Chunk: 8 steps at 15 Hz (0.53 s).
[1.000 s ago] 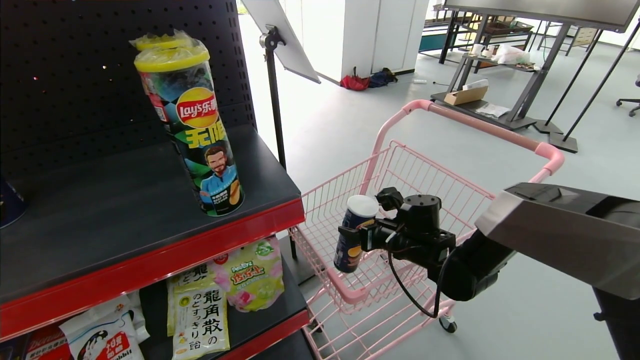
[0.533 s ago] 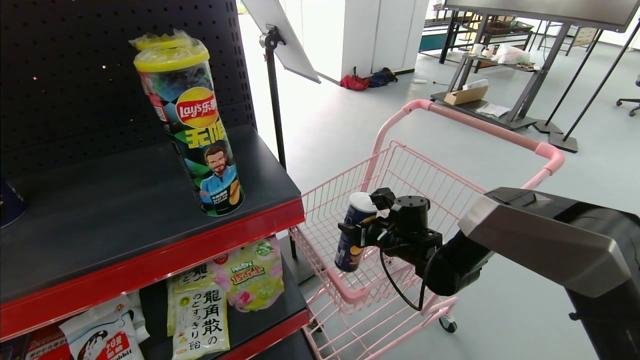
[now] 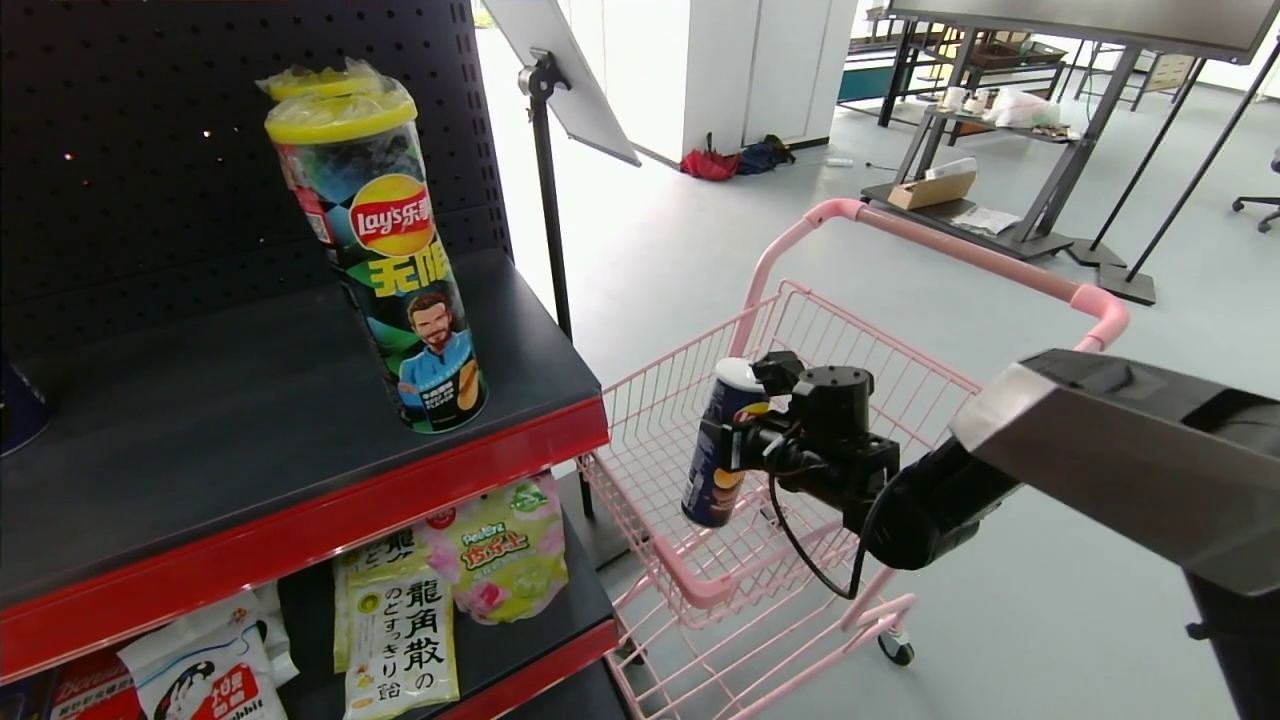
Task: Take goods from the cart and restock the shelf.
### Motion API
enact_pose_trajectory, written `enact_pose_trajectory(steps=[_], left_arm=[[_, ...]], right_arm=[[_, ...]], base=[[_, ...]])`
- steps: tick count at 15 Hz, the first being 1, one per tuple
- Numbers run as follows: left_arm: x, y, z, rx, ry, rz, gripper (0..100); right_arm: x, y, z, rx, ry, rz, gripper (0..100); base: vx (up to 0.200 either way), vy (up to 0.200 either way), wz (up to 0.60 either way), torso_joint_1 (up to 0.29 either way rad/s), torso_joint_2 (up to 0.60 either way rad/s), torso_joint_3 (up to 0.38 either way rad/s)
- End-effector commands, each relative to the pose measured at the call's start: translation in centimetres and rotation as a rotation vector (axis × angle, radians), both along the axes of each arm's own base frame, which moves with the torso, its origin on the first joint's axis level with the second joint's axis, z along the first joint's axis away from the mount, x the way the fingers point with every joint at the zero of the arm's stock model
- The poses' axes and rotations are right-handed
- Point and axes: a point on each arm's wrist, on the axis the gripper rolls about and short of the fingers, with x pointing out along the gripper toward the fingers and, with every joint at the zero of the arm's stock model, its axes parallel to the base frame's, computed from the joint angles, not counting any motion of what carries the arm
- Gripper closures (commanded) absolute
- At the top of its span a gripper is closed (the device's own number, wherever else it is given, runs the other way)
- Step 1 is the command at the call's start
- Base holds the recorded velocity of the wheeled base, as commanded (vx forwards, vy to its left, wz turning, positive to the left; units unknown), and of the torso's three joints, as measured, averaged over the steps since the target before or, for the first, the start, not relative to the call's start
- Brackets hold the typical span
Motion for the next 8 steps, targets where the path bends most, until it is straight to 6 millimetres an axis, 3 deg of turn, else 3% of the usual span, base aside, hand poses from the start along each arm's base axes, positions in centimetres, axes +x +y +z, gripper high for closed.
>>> enact_pose_trajectory(steps=[1, 2, 3, 4, 5, 6, 7, 8], left_arm=[[0.0, 0.0, 0.0, 0.0, 0.0, 0.001, 0], [0.0, 0.0, 0.0, 0.0, 0.0, 0.001, 0], [0.0, 0.0, 0.0, 0.0, 0.0, 0.002, 0], [0.0, 0.0, 0.0, 0.001, 0.0, -0.001, 0], [0.0, 0.0, 0.0, 0.001, 0.0, -0.001, 0], [0.0, 0.0, 0.0, 0.001, 0.0, -0.001, 0], [0.0, 0.0, 0.0, 0.001, 0.0, 0.002, 0], [0.0, 0.0, 0.0, 0.001, 0.0, 0.001, 0]], right_arm=[[-2.0, -2.4, 11.6, 0.01, -0.159, -0.024, 100], [-4.2, -4.2, 17.3, -0.012, -0.225, -0.05, 100], [-6.7, -5.4, 20.6, -0.028, -0.263, -0.096, 100], [-9.0, -6.7, 22.8, -0.058, -0.288, -0.199, 100], [-11.6, -7.9, 24.1, -0.141, -0.3, -0.281, 100], [-17.0, -10.1, 24.6, -0.217, -0.268, -0.245, 100], [-21.0, -11.8, 24.2, -0.213, -0.262, -0.196, 100], [-22.6, -12.5, 23.8, -0.216, -0.261, -0.195, 100]], base=[[0.0, 0.0, 0.0, 0.0, 0.0, 0.0], [0.0, 0.0, 0.0, 0.0, 0.0, 0.0], [0.0, 0.0, 0.0, 0.0, 0.0, 0.0], [0.0, 0.0, 0.0, 0.0, 0.0, 0.0], [0.0, 0.0, 0.0, 0.0, 0.0, 0.0], [0.0, 0.0, 0.0, 0.0, 0.0, 0.0], [0.0, 0.0, 0.0, 0.0, 0.0, 0.0], [0.0, 0.0, 0.0, 0.0, 0.0, 0.0]])
